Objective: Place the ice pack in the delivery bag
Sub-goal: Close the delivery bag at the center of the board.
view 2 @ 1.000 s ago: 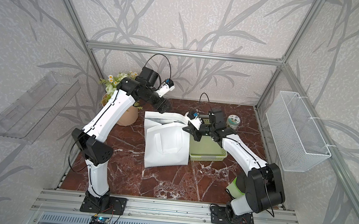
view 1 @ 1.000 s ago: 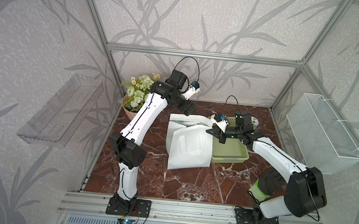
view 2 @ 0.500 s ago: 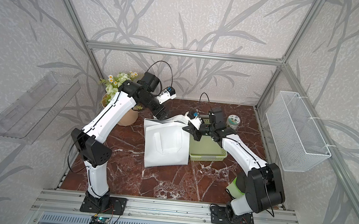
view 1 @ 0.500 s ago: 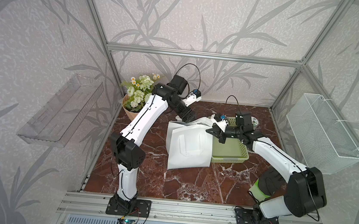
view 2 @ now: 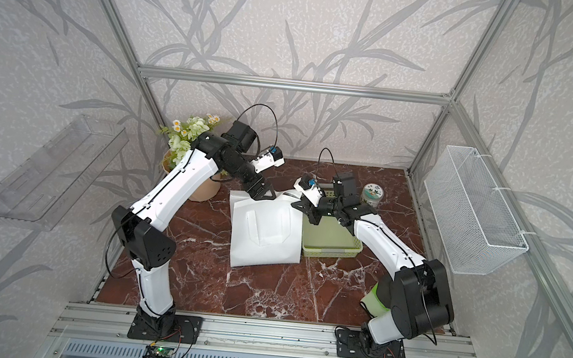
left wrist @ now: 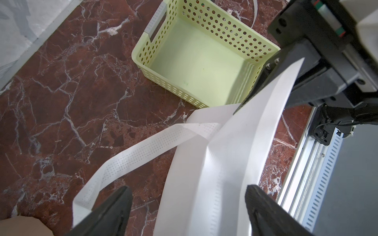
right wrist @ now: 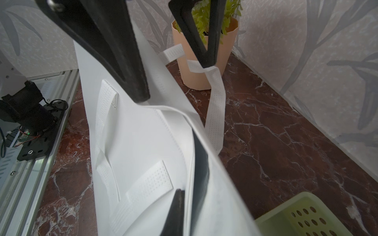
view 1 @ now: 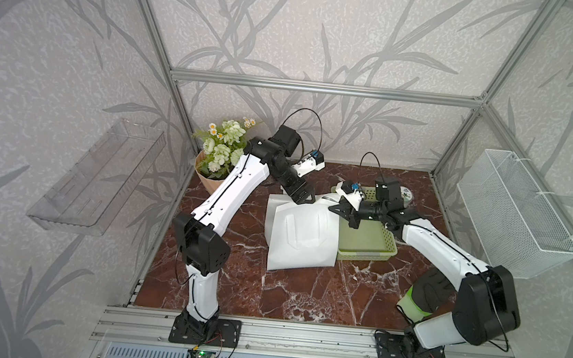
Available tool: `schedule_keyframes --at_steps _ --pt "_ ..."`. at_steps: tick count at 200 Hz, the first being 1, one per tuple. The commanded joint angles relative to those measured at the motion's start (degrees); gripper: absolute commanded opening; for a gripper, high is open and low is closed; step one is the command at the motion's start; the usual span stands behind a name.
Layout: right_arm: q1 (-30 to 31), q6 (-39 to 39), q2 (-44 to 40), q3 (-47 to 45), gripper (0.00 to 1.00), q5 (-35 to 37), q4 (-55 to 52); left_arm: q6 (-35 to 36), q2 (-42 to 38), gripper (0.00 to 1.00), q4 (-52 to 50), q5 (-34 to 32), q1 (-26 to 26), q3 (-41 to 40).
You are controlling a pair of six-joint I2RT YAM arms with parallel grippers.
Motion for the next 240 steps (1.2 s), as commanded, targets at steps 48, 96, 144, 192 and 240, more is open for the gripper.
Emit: schedule_keyframes --at_steps 48,96,144,192,240 --pt "0.1 0.7 0.3 1.9 0.0 1.1 2.0 1.7 0.4 0.9 -1.3 -2.9 -1.5 -1.3" --pt "0.1 2.2 -1.0 1.4 0.08 1.5 3.6 1.2 1.2 0.83 -0.6 -5.2 -2.0 -2.7" --pt "-0.1 2.0 -3.4 1.1 0.27 1.6 1.0 2.1 2.4 0.72 -1.0 -3.8 -2.2 -2.9" --pt "-1.2 1.5 -9.3 1.8 0.69 -3.6 -8.3 1.3 3.3 0.65 -1.3 -2.8 -2.2 -3.1" --pt "-1.5 9.4 -8.3 4.6 0.8 -5.4 -6.2 1.3 3.1 0.65 -1.3 -2.8 -2.4 -3.1"
